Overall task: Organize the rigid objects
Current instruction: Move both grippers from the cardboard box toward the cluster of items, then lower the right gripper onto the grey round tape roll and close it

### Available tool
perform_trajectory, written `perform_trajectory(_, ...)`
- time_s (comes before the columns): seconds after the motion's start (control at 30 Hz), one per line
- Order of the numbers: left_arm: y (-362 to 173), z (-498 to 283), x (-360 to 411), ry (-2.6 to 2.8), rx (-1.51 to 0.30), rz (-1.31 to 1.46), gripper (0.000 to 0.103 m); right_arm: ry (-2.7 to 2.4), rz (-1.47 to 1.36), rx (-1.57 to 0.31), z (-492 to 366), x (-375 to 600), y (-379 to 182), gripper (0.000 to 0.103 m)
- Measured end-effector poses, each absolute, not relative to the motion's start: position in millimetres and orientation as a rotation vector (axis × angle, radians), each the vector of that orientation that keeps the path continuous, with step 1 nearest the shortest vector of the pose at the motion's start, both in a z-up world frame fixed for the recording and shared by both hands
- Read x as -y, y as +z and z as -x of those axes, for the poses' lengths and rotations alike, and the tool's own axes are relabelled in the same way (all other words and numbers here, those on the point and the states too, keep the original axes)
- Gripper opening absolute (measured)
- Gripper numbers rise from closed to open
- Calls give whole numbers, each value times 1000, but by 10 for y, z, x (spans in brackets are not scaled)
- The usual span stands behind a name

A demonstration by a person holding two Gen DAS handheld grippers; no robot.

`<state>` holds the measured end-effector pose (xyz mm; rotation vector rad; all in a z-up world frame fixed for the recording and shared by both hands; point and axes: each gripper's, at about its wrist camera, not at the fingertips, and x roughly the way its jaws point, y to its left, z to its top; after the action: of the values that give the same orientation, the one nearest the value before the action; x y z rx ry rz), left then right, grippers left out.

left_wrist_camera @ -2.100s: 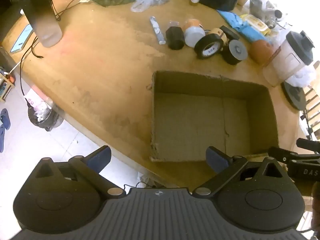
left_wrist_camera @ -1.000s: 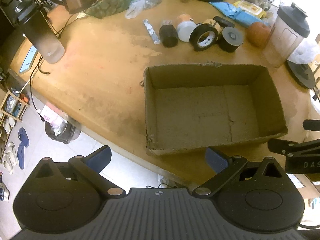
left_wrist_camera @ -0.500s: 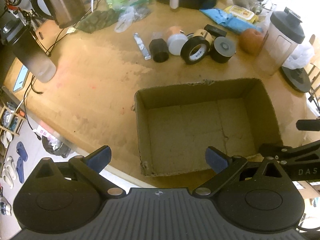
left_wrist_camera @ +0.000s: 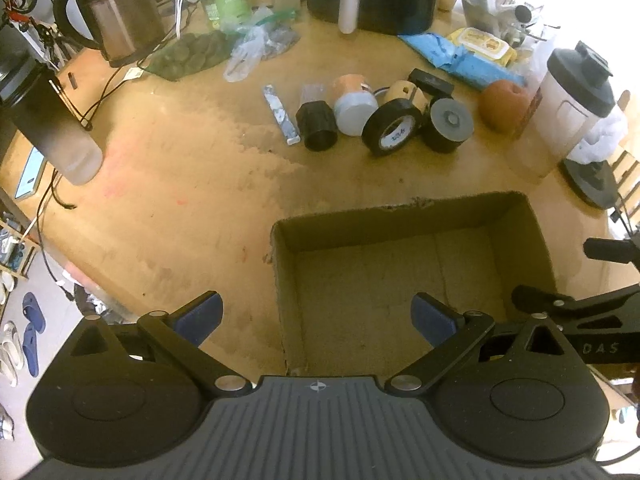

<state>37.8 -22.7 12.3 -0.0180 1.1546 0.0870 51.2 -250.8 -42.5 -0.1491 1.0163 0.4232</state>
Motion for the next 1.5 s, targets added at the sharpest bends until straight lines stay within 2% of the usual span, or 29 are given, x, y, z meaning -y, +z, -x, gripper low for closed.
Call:
perform_trajectory(0.47, 173, -649, 155, 31, -1140, 48, 103, 462, 60, -972, -956, 2562, -319, 102)
perform_trajectory(0.97, 563, -998, 36, 6, -1004, 81, 103, 550, 68, -859, -1307, 2334, -48, 102)
perform_trajectory(1.5, 334, -867, -136, -7, -1038, 126, 103, 547, 55, -830, -1548, 2352, -317, 102)
